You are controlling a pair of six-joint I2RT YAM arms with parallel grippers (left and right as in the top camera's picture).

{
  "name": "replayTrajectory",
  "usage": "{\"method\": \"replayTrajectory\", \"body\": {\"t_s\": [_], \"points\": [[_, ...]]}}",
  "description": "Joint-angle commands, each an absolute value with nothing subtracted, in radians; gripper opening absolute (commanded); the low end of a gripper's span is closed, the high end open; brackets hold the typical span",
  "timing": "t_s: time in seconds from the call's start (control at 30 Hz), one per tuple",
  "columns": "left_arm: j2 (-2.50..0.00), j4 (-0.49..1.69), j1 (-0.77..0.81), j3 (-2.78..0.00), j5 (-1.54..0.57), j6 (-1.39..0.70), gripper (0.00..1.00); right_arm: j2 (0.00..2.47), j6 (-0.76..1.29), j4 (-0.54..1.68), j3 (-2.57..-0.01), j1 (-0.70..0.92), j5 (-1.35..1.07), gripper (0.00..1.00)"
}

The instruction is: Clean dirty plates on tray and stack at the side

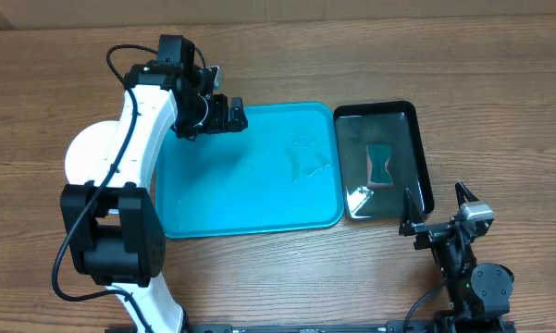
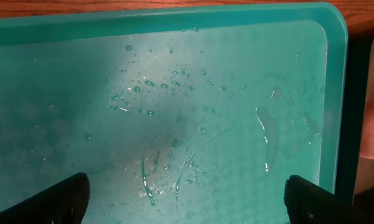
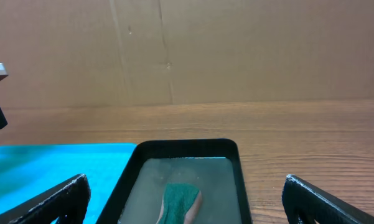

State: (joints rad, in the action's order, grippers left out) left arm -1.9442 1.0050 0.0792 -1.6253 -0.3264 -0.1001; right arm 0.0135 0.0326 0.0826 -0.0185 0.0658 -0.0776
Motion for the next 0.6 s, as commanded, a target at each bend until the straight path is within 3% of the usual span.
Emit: {"method": "replayTrajectory", "body": {"t_s": [0.0, 0.57], "points": [[-1.942, 1.005, 0.079, -1.625, -0.330, -0.082, 1.00, 0.003, 0.029, 0.078, -0.008, 0.060, -0.072, 1.00], [-1.844, 1.005, 0.084, -1.625, -0.330, -0.082, 1.00, 0.003, 0.029, 0.078, -0.008, 0.060, -0.072, 1.00]]}}
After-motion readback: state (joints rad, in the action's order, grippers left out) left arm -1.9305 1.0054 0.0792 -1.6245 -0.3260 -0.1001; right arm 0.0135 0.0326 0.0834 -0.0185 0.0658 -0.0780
